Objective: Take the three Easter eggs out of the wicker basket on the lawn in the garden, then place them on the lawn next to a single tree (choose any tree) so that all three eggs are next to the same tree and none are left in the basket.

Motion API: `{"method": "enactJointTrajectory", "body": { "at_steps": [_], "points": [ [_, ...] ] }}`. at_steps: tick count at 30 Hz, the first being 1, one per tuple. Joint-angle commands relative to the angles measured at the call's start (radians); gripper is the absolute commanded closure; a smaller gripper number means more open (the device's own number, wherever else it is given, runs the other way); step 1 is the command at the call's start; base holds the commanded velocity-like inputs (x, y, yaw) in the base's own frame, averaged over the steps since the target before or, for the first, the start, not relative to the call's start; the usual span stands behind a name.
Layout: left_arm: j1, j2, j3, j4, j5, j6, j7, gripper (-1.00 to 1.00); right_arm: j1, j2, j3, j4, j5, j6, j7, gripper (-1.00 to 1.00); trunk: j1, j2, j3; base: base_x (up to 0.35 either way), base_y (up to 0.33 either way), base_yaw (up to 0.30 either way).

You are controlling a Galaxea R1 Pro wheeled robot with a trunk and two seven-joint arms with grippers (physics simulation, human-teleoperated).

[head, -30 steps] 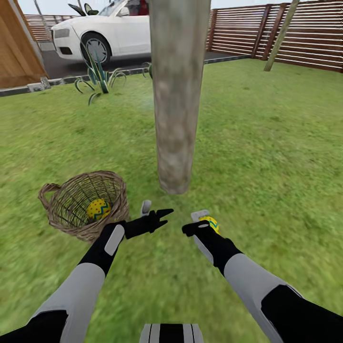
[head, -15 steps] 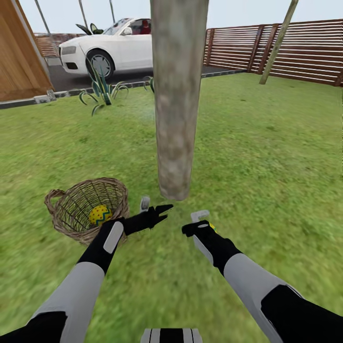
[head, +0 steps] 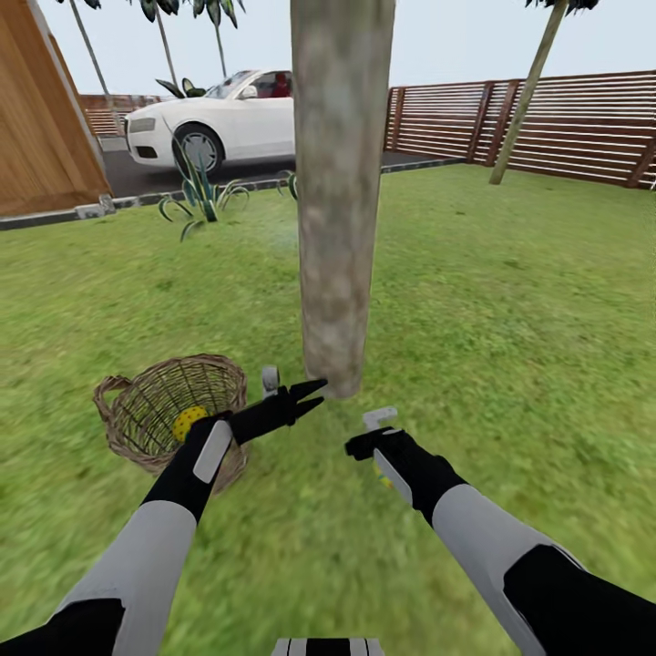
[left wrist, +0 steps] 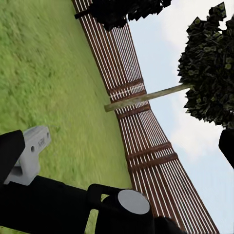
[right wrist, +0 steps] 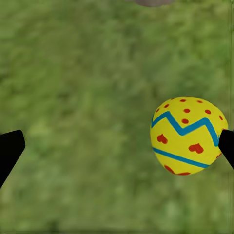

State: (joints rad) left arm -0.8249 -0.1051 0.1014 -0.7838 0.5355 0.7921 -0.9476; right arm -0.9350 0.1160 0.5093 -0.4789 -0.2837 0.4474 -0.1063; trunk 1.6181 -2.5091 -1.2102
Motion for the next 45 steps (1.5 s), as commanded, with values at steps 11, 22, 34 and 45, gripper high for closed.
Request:
{"method": "enactJointTrajectory", "body": {
  "at_steps": [11, 22, 34, 45],
  "points": [
    [0.037, 0.005, 0.003, -0.155, 0.000, 0.122, -0.003, -1.00, 0.001, -0.058, 0.006, -0.161, -0.015, 0.168, 0.043, -1.00, -0.005, 0.002, 0.042, 0.000, 0.000, 0.000],
    [0.067, 0.023, 0.003, -0.242, 0.000, 0.148, -0.003, -1.00, 0.011, -0.099, -0.107, -0.296, -0.018, 0.212, 0.054, -1.00, -0.010, 0.005, 0.084, 0.000, 0.000, 0.045],
    [0.067, 0.024, 0.003, -0.241, 0.000, 0.148, -0.002, -1.00, 0.012, -0.099, -0.113, -0.297, -0.016, 0.212, 0.054, -1.00, -0.015, 0.008, 0.131, 0.000, 0.000, 0.275],
    [0.067, 0.022, 0.003, -0.235, 0.000, 0.147, 0.000, -1.00, 0.012, -0.096, -0.112, -0.298, -0.015, 0.212, 0.054, -1.00, -0.037, 0.044, 0.170, 0.000, 0.000, 0.284]
  ]
}}
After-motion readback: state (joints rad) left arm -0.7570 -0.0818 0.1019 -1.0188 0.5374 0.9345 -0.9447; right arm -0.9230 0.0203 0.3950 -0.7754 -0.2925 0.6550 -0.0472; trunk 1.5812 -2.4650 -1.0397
